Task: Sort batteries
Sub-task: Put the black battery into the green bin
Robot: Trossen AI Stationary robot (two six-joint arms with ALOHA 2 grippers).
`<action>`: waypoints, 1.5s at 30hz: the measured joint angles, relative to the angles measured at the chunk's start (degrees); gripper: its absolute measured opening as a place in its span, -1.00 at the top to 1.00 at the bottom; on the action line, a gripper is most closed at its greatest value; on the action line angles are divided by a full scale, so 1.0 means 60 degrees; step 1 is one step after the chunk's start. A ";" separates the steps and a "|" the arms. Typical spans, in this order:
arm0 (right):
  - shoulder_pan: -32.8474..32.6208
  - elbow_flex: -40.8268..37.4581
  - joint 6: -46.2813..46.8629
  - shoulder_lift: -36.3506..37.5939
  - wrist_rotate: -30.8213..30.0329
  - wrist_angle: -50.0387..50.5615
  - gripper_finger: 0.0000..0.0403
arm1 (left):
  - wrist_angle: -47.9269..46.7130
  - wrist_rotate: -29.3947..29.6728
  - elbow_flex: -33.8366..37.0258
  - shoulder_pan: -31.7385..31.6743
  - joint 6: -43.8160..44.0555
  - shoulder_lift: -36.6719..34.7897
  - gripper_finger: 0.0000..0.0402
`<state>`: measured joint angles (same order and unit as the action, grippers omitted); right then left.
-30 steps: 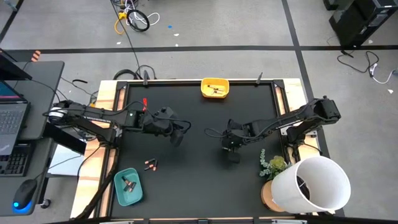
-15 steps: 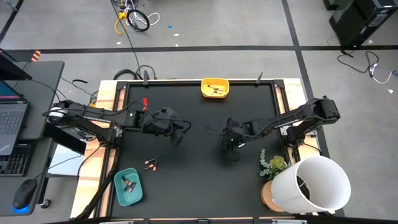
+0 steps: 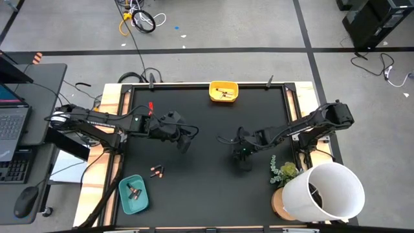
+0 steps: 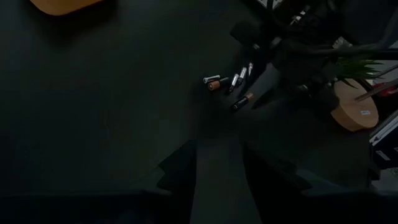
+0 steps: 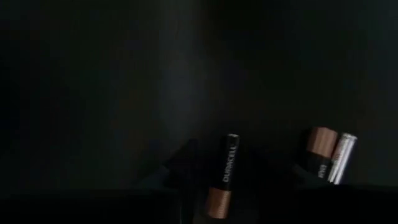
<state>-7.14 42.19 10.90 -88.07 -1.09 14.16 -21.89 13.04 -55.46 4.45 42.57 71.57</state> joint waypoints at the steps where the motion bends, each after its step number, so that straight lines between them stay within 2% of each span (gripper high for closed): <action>1: -0.0033 -0.0006 0.0003 0.0000 -0.0094 -0.0033 0.40 | -0.0003 0.0000 0.0000 0.0000 0.0000 0.0000 0.27; 6: -0.0057 -0.0221 0.0005 0.0004 -0.0349 -0.0407 0.40 | -0.0003 0.0062 0.0000 0.0000 -0.0022 0.0000 0.27; 13: -0.0057 -0.0966 0.0005 0.0007 -0.0395 -0.1805 0.42 | -0.0003 0.0095 0.0000 0.0000 -0.0054 0.0000 0.27; 20: -0.0057 -0.1387 -0.0031 0.0011 -0.0498 -0.1865 0.47 | -0.0007 0.0097 0.0000 0.0000 -0.0055 0.0002 0.27; 29: -0.0057 -0.1592 -0.0880 0.0033 -0.0432 -0.2055 0.57 | -0.0007 0.0211 0.0000 0.0000 -0.0057 0.0004 0.27; 38: -0.0063 -0.1594 -0.1147 0.0055 -0.0655 -0.1695 0.88 | -0.0007 0.0215 0.0000 0.0000 -0.0055 0.0004 0.27; 45: -0.0061 -0.1594 -0.1343 0.0055 -0.0825 -0.1351 0.89 | -0.0007 0.0215 0.0000 0.0000 -0.0004 0.0004 0.27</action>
<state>-7.51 32.62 2.84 -87.74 -6.04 6.06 -21.93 14.33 -55.46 4.45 42.54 71.59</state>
